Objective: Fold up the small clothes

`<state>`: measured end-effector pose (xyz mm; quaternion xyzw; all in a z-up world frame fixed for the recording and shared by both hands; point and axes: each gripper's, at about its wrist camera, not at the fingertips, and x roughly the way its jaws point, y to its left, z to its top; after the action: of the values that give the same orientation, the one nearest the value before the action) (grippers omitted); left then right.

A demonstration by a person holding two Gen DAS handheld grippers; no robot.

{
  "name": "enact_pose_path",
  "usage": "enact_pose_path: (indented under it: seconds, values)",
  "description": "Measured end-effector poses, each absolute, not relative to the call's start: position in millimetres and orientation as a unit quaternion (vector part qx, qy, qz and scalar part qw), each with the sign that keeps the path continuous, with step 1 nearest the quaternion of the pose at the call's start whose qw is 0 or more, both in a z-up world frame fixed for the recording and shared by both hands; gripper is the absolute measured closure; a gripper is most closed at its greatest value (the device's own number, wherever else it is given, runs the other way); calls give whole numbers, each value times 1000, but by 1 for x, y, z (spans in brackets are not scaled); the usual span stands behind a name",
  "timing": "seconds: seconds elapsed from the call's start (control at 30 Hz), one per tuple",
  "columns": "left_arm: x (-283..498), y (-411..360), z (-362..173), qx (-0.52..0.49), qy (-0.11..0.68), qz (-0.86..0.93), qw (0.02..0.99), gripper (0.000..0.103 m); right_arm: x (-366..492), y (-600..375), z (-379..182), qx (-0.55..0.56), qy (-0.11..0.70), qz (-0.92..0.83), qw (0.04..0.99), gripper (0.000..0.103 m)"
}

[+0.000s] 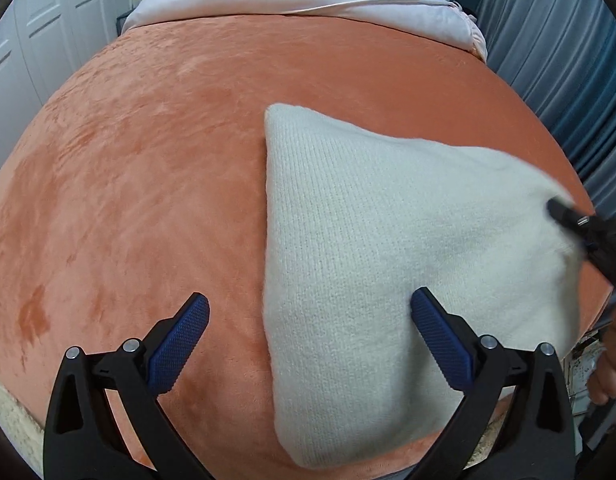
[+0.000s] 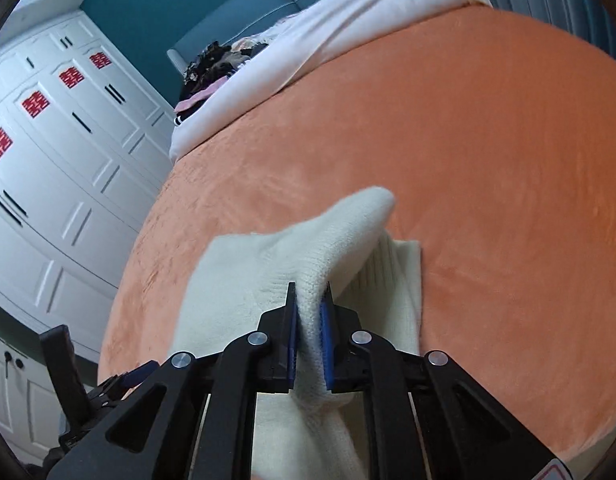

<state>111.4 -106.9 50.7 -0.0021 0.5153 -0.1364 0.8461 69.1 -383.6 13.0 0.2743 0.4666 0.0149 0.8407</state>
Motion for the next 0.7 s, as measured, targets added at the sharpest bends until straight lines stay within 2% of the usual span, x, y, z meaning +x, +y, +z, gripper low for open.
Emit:
enact_pose_path:
  seconds: [0.03,0.07,0.13,0.2,0.23,0.27,0.33,0.43,0.53,0.57,0.63,0.7]
  values:
    - [112,-109,47,-3,523,-140,841,5,75,-381,-11,259,506,4,823,94]
    - [112,-111,44,-3,530,-142,836,5,72,-378,-23,255,510,4,822,93]
    - [111,-112,43,-6,532,-143,835,5,63,-378,-9,265,493,5,829,89]
    - [110,-110,46,-21,529,-155,834,5,50,-384,7,281,474,-12,834,77]
    - [112,-107,47,-31,529,-160,833,5,44,-385,12,285,466,-16,838,65]
    - [114,-104,46,-48,531,-168,829,5,37,-387,15,288,461,-22,839,47]
    - [122,-98,39,-80,543,-173,818,5,31,-388,6,302,470,-22,829,33]
    - [136,-87,17,-153,574,-191,782,5,31,-390,-27,340,510,2,790,29]
    - [148,-82,-14,-232,606,-231,725,5,34,-383,-46,389,493,21,778,19]
    - [150,-80,-19,-242,605,-234,722,5,40,-379,-48,393,489,27,778,18]
    - [151,-85,-17,-228,593,-253,730,5,51,-371,-52,407,487,57,771,19]
    - [152,-96,-10,-201,596,-258,733,10,60,-362,-51,391,498,41,773,30]
